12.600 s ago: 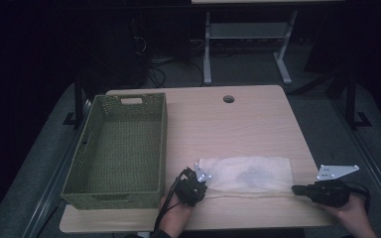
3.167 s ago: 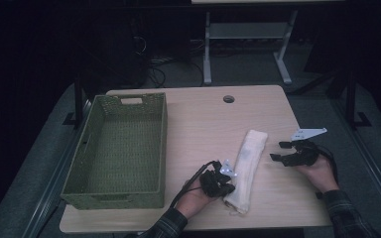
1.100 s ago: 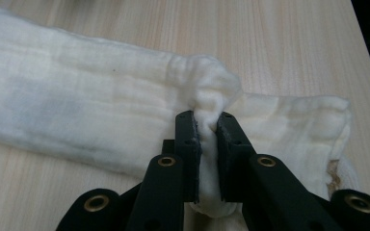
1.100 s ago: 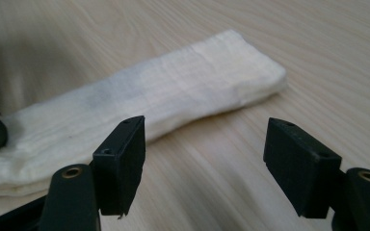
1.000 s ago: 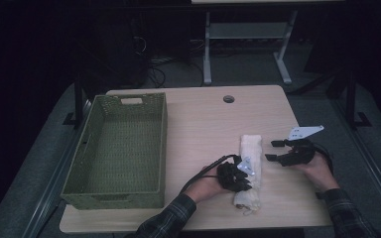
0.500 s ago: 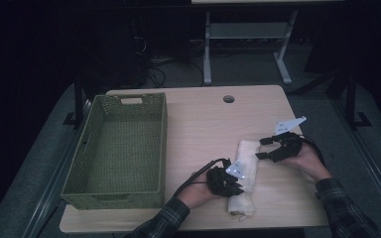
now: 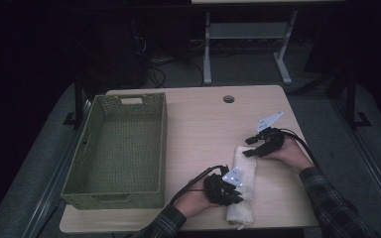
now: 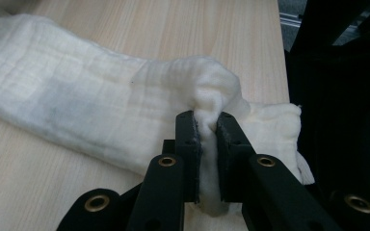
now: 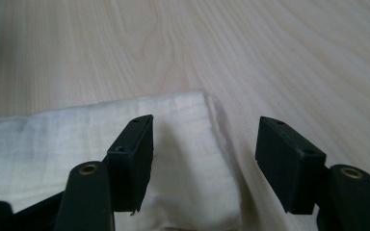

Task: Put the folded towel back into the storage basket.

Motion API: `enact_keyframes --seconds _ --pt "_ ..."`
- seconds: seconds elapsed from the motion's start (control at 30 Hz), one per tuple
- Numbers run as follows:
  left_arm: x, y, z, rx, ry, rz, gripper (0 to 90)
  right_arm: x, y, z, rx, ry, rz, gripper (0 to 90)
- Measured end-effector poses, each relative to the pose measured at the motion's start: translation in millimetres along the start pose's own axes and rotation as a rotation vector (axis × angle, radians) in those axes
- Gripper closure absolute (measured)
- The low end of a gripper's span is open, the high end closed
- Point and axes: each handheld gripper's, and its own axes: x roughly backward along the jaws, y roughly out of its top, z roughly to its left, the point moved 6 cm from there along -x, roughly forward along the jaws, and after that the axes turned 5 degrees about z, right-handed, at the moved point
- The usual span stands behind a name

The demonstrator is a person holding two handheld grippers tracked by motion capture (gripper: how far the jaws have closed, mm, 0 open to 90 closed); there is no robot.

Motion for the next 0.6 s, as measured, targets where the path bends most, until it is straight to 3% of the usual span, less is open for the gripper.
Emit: enact_keyframes --seconds 0.17,0.3,0.6 --pt "-0.3 0.8 0.0 0.005 -0.004 -0.004 81.2 -6.7 -1.8 3.8 0.026 0.008 0.010 41.7" --pt "-0.7 0.8 0.7 0.006 -0.004 -0.005 81.2 -7.2 -1.4 7.0 0.071 0.012 0.006 53.5" --pt "0.1 1.7 2.5 0.013 0.001 -0.013 81.2 -7.4 -2.3 16.0 0.093 0.065 0.017 80.0"
